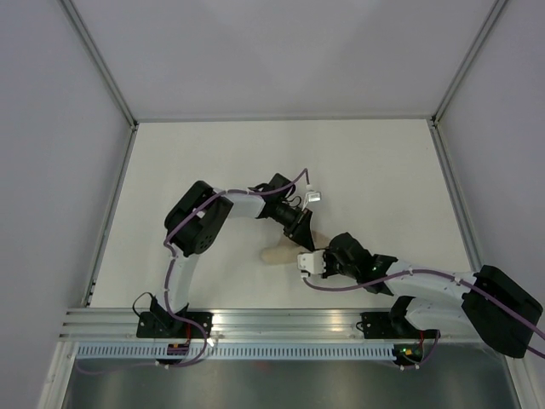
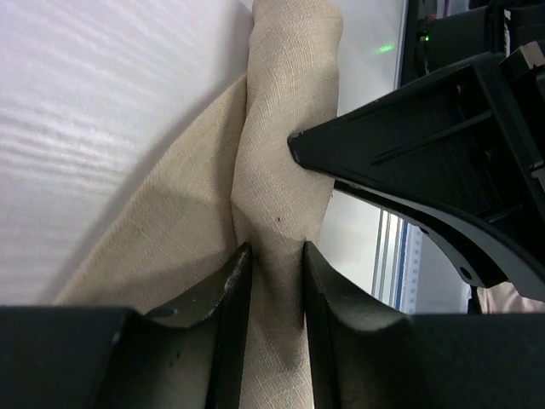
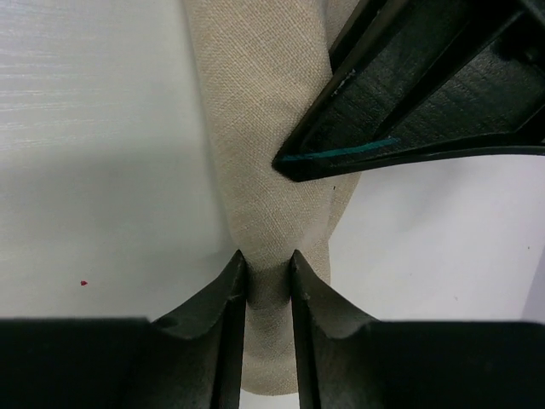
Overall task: Fold the napkin, place the utensils inside, and roll it up
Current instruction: Roll the napkin at the center of the board.
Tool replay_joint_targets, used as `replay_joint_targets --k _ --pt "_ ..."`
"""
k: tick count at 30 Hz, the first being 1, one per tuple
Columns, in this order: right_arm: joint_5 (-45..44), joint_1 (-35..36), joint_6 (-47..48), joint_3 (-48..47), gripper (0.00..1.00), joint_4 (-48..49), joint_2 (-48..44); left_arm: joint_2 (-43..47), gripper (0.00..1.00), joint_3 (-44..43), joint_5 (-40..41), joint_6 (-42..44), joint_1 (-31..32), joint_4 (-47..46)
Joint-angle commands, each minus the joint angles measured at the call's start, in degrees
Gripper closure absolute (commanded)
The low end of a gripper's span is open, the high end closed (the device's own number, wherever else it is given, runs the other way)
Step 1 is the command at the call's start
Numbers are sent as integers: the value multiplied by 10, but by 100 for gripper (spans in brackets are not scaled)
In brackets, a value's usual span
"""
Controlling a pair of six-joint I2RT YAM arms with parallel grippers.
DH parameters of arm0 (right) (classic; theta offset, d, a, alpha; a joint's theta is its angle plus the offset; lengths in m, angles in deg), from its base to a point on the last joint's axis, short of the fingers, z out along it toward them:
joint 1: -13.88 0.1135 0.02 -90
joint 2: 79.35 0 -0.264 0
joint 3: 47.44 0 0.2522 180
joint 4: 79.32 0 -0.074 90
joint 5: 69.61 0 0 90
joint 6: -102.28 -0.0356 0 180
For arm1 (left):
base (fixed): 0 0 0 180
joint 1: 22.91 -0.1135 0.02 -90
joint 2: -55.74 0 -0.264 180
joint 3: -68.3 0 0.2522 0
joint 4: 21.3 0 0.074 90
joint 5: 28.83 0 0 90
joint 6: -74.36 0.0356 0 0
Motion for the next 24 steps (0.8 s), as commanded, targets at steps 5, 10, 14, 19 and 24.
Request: replay_joint_targets --k 5,10,14,19,24 --pt "45 -15 -2 -44 80 -118 38 157 56 100 115 -121 -37 -191" --pt "136 -62 16 -126 80 -230 74 274 59 170 267 -145 -59 -243" --pt "202 -113 49 -204 80 -324 118 410 58 288 425 -161 -65 -323" --pt "268 -164 100 -346 80 -495 245 592 49 392 572 -136 -59 -403" --pt "327 -202 152 -466 81 -619 374 648 48 445 652 12 29 -407"
